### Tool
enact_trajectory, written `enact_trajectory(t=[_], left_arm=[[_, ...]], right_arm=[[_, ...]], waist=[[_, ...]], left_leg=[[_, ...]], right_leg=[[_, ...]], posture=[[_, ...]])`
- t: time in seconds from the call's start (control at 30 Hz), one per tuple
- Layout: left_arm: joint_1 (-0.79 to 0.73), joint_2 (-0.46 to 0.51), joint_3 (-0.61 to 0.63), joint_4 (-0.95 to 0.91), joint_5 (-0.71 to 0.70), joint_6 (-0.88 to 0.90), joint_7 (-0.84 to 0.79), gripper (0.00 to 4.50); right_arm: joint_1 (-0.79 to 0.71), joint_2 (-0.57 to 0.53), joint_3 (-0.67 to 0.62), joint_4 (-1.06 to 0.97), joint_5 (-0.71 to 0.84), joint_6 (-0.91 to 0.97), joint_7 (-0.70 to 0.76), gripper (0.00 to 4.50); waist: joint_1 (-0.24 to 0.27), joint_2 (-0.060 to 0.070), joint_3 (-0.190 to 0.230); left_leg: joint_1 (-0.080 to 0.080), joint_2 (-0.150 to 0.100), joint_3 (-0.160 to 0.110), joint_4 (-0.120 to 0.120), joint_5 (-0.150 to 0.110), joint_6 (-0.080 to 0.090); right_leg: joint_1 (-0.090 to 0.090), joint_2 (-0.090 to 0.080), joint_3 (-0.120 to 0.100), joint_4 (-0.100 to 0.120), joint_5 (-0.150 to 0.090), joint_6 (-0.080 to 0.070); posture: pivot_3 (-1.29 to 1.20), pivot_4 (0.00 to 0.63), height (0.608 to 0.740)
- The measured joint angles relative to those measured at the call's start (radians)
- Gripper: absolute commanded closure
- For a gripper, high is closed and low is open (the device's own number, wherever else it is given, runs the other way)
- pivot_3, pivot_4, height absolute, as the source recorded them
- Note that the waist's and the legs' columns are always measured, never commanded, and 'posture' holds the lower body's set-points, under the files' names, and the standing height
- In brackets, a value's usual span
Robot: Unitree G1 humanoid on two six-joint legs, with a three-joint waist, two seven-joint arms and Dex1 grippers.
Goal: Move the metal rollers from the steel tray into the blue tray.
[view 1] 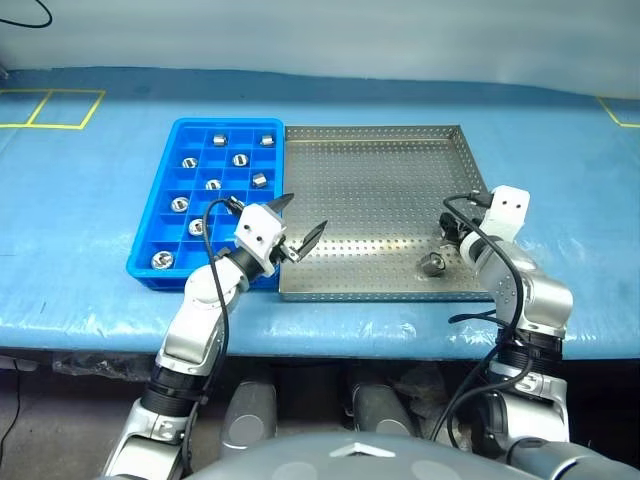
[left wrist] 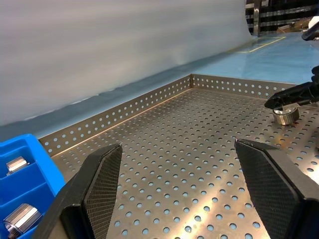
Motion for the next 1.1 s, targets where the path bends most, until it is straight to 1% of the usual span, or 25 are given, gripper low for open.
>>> enact_trajectory(t=[0.07, 0.17, 0.2, 0.37, 0.5, 0.6, 0.7, 0.77, 0.9, 1.03, 1.1], left_arm=[[0.007, 0.001, 0.002, 0.0, 0.0, 0.0, 0.001, 0.51], [0.012, 0.002, 0.003, 0.0, 0.001, 0.0, 0.005, 0.51], [0.013, 0.003, 0.004, 0.0, 0.001, 0.0, 0.007, 0.51], [0.02, 0.008, 0.01, -0.007, 0.004, 0.0, 0.02, 0.51], [0.062, 0.018, 0.039, -0.061, 0.011, 0.003, 0.046, 0.51], [0.123, 0.02, 0.071, -0.129, 0.009, 0.008, 0.069, 0.51], [0.2, 0.021, 0.108, -0.196, 0.01, 0.012, 0.1, 0.51], [0.252, 0.023, 0.134, -0.234, 0.02, 0.019, 0.122, 0.51], [0.348, 0.026, 0.197, -0.305, 0.036, 0.026, 0.173, 0.51], [0.419, 0.025, 0.251, -0.365, 0.039, 0.027, 0.204, 0.51], [0.441, 0.026, 0.273, -0.383, 0.039, 0.028, 0.217, 0.51]], right_arm=[[-0.004, 0.004, -0.005, 0.016, 0.004, -0.003, 0.001, 1.5], [-0.009, 0.004, -0.009, 0.028, 0.012, -0.009, 0.01, 2.45], [-0.009, 0.002, 0.003, 0.03, 0.006, -0.022, 0.017, 2.62], [-0.006, -0.011, 0.092, 0.028, -0.032, -0.102, 0.065, 2.62], [-0.037, 0.003, 0.176, -0.012, -0.024, -0.211, 0.175, 2.62], [-0.104, 0.017, 0.255, -0.029, 0.016, -0.252, 0.312, 2.62], [-0.182, 0.025, 0.349, -0.01, 0.03, -0.267, 0.432, 2.62], [-0.221, 0.023, 0.399, 0.032, 0.03, -0.272, 0.501, 2.62], [-0.264, 0.019, 0.521, 0.128, 0.014, -0.295, 0.661, 2.62], [-0.312, 0.004, 0.591, 0.183, -0.006, -0.311, 0.774, 2.62], [-0.329, -0.003, 0.607, 0.207, -0.021, -0.316, 0.805, 2.62]], waist=[[0.0, 0.0, 0.0], [0.0, 0.0, 0.0], [-0.001, 0.0, 0.0], [0.0, 0.0, 0.0], [0.003, 0.0, 0.0], [0.013, 0.0, 0.001], [0.049, 0.0, 0.001], [0.083, -0.001, 0.001], [0.169, -0.001, 0.002], [0.257, -0.001, 0.003], [0.307, -0.001, 0.003]], left_leg=[[0.0, 0.0, 0.0, 0.0, 0.0, 0.0], [0.0, 0.0, 0.0, 0.0, 0.0, 0.0], [0.0, 0.0, 0.0, 0.0, 0.0, 0.0], [0.0, 0.0, 0.001, -0.001, 0.0, 0.0], [0.001, 0.001, 0.001, -0.002, 0.0, 0.0], [0.002, 0.001, 0.0, -0.004, 0.0, 0.0], [0.002, 0.001, -0.002, -0.006, 0.0, 0.0], [0.001, 0.001, -0.003, -0.006, 0.0, 0.0], [-0.001, 0.001, -0.004, -0.007, 0.0, 0.0], [-0.001, 0.001, -0.004, -0.006, 0.0, 0.0], [-0.002, 0.001, -0.004, -0.006, -0.001, -0.001]], right_leg=[[0.0, 0.0, 0.0, 0.0, 0.0, 0.0], [0.0, 0.0, 0.001, 0.0, 0.0, 0.0], [0.0, 0.0, 0.001, 0.0, 0.0, 0.0], [-0.001, 0.0, 0.001, 0.0, 0.0, 0.0], [-0.001, 0.001, 0.001, 0.0, 0.001, 0.002], [-0.001, 0.001, 0.001, 0.0, 0.001, 0.002], [-0.001, 0.001, -0.002, 0.0, 0.001, 0.001], [-0.001, 0.001, -0.004, -0.001, -0.002, -0.003], [-0.002, 0.0, -0.006, -0.002, -0.003, -0.004], [-0.003, 0.0, -0.007, -0.002, -0.003, -0.005], [-0.004, 0.0, -0.008, -0.002, -0.004, -0.006]], posture=[[0.18, 0.15, 0.74], [0.19, 0.15, 0.74], [0.19, 0.15, 0.74], [0.26, 0.15, 0.74], [0.36, 0.15, 0.74], [0.43, 0.15, 0.74], [0.52, 0.15, 0.74], [0.59, 0.15, 0.74], [0.66, 0.15, 0.74], [0.69, 0.15, 0.74], [0.69, 0.15, 0.74]])
